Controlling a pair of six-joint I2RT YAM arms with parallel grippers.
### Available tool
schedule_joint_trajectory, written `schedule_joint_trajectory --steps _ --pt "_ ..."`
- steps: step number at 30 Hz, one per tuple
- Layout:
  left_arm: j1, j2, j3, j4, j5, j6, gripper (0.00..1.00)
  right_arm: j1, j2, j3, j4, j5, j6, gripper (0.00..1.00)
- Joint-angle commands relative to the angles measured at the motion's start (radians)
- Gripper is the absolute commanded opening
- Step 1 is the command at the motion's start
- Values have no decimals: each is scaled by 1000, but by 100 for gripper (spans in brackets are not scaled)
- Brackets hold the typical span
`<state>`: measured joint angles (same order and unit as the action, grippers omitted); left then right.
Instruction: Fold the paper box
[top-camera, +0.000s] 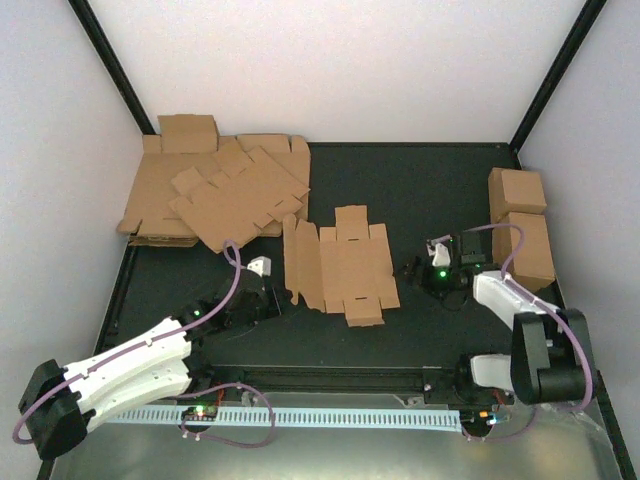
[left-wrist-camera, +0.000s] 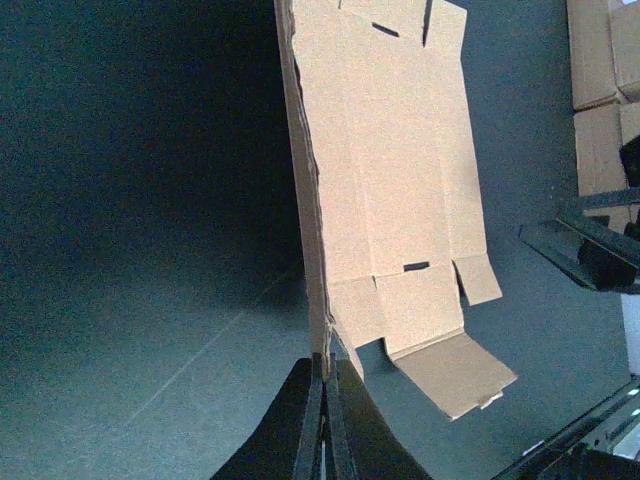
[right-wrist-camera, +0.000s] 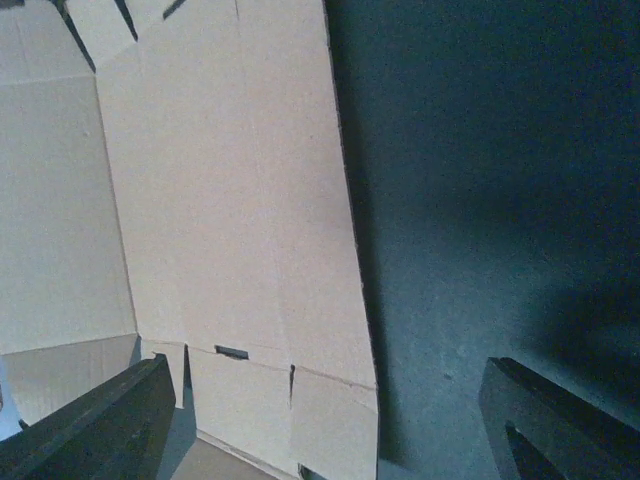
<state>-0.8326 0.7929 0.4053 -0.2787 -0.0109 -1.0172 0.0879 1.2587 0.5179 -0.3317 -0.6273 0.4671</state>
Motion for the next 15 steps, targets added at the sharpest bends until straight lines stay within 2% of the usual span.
schedule_joint_trajectory --steps 1,5,15 --pt "6 2 18 -11 -9 46 2 44 86 49 44 -22 -35 87" --pt "8 -5 19 -14 2 48 2 83 167 81 48 -11 -31 83" --pt "36 32 -20 -66 16 41 1 103 237 61 106 -58 -25 81"
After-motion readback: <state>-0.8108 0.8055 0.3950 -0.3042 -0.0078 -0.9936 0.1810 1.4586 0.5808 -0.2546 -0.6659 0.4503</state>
